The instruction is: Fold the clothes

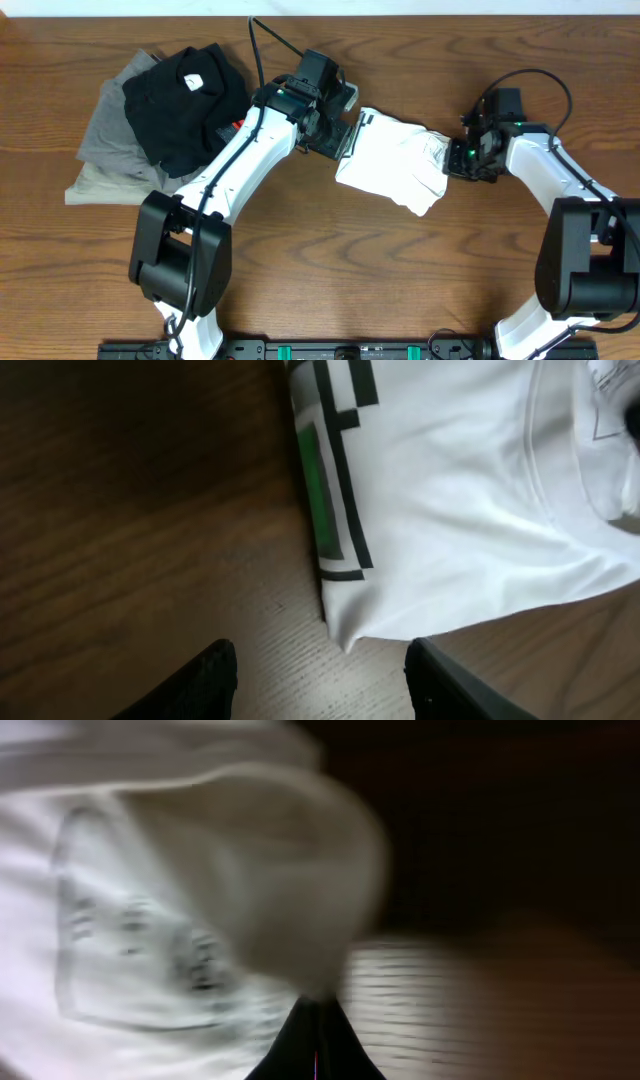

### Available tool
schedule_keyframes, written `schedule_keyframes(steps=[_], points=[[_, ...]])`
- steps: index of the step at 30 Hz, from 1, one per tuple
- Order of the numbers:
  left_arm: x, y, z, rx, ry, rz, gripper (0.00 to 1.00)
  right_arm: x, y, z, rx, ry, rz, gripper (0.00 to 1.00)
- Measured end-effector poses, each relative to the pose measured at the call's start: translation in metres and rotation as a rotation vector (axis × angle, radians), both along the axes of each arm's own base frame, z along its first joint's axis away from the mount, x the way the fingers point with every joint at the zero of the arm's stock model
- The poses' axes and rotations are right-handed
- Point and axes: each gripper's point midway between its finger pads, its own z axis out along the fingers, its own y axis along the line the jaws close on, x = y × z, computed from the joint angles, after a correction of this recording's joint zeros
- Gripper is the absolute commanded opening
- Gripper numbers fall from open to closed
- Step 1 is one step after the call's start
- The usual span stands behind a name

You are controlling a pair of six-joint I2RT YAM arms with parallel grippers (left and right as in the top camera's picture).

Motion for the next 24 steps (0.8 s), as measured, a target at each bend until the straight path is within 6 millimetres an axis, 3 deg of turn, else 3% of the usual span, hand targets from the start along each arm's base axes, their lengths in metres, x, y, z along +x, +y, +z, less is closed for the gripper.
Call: schedule_keyframes(steps=[5,11,15,19,24], points=[[0.007,-0.003,0.003,-0.015,-0.03,0.0,0.57,0.013,0.003,0.012,0.058,-0.085,0.057,0.19],[0.016,-0.018,0.001,-0.077,-0.057,-0.029,0.57,0.024,0.021,0.056,0.152,-0.235,0.152,0.25],[0.02,-0.029,-0.026,-0.104,-0.016,-0.058,0.57,0.025,0.027,0.083,0.174,-0.309,0.177,0.25],[0.011,-0.04,-0.059,-0.148,0.08,-0.087,0.56,0.027,0.034,0.092,0.213,-0.345,0.211,0.25],[0.0,-0.043,-0.075,-0.163,0.155,-0.1,0.3,0.028,0.048,0.1,0.259,-0.383,0.27,0.3]])
